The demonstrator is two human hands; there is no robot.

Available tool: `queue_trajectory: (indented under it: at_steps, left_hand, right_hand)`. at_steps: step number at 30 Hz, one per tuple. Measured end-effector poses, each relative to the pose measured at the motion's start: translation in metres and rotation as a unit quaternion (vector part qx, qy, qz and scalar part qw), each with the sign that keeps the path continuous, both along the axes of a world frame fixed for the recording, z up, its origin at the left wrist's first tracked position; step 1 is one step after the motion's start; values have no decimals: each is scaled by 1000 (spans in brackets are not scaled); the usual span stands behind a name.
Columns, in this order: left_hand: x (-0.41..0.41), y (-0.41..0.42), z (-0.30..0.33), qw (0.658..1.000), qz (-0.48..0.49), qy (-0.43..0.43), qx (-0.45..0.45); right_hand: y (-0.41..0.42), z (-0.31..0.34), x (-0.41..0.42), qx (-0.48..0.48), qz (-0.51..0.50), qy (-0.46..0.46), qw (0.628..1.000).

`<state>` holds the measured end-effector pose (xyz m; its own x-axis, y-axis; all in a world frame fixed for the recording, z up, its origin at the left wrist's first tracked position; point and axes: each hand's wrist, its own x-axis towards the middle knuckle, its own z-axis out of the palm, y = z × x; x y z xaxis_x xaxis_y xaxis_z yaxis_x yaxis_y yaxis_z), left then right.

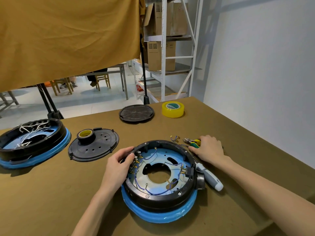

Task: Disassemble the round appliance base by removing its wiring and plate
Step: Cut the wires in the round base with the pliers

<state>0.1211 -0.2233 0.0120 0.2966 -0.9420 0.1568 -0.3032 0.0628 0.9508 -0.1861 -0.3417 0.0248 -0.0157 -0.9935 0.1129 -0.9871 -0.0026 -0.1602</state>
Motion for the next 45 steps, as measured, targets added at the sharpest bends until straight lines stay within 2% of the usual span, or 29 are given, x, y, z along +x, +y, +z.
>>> queue_trajectory:
  at_steps: [3, 6, 7, 9, 11, 14, 20, 23, 27, 31, 40, 45]
  left_hand:
    - [-1, 0, 0, 1000, 3, 2, 3]
    - [-2, 1, 1, 1000, 5, 3, 7]
    - [-2, 1, 1, 1000, 4, 2, 7]
    - [-2, 1, 1, 1000, 2, -2, 2]
    - [-1, 2, 0, 1000, 2, -4, -4]
    - [-2, 5, -1, 1000, 0, 3, -8]
    - [-2, 4, -1, 1000, 4, -5, -11]
    - [-2, 5, -1, 1000, 4, -11, -7]
    - [-2, 5, 1, 1000, 13, -24, -7]
    - [-3, 5, 1, 1000, 15, -27, -4]
    - [-3, 4, 1, 999, 22, -39, 1]
    - [-3, 4, 1, 999, 26, -30, -1]
  right_hand:
    - [2, 13, 10, -14, 15, -38, 999]
    - [21, 38, 46, -117, 126, -212, 962]
    - [31, 45, 62, -130, 181, -239, 945]
    - [47, 52, 96, -88, 282, -216, 931]
    - [58, 49, 124, -2, 324, -147, 934]
    - [58, 39, 145, 50, 303, -89, 947]
    - [50, 32, 157, 123, 238, -171, 948]
    - [49, 31, 155, 189, 213, -241, 928]
    - [51, 27, 154, 237, 203, -277, 909]
    - [49, 25, 152, 289, 199, -370, 860]
    - [44, 24, 153, 329, 142, -428, 830]
    - [50, 24, 154, 291, 168, -397, 854]
